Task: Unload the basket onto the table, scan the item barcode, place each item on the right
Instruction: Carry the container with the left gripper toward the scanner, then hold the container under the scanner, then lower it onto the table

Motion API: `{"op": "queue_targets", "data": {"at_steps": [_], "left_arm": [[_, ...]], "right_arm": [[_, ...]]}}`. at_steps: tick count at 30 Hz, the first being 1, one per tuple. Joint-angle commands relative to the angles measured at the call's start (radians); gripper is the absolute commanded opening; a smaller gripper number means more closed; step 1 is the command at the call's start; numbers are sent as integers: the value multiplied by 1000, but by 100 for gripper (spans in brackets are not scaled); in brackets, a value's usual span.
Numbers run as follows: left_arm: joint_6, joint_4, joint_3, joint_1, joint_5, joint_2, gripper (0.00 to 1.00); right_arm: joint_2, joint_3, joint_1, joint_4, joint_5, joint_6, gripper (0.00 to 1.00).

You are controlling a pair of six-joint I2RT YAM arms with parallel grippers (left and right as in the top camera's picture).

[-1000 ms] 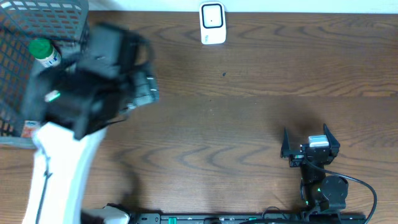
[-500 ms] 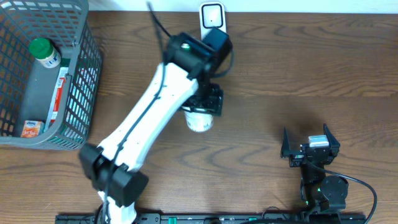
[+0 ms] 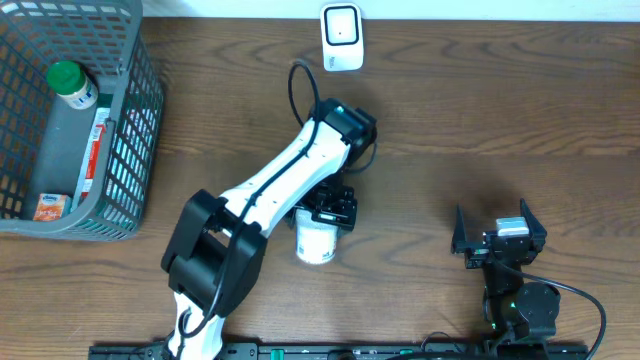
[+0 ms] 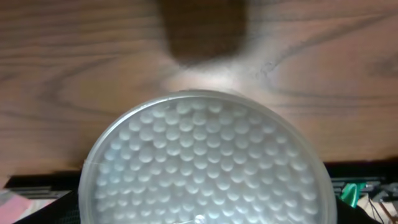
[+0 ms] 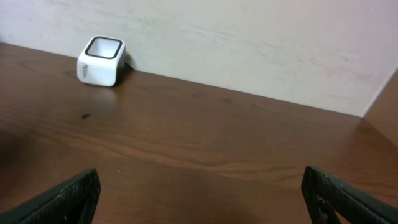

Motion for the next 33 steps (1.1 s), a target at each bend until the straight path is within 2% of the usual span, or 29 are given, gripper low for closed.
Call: {"op": "queue_targets", "data": {"at_steps": [1,21,26,27,31,33], "left_arm": [[-17,35,-38,5,20,-2,63],[-32,161,-67,0,19,108,63],[-32,220,-68,-2,19,108,81],[-32,233,-68,-2,19,108,87],[-32,269,-68,-2,18,108,95],[-36,284,-68,-2,11,108,96]], "right_arm": [[-2,-1,-6,-4,10,-10,99],[-2,-1,-6,-4,10,-10,99],[-2,-1,-6,-4,10,-10,99],[-2,-1,-6,-4,10,-10,99],[-2,-1,-6,-4,10,-10,99],[-2,-1,-6,-4,10,-10,99]]}}
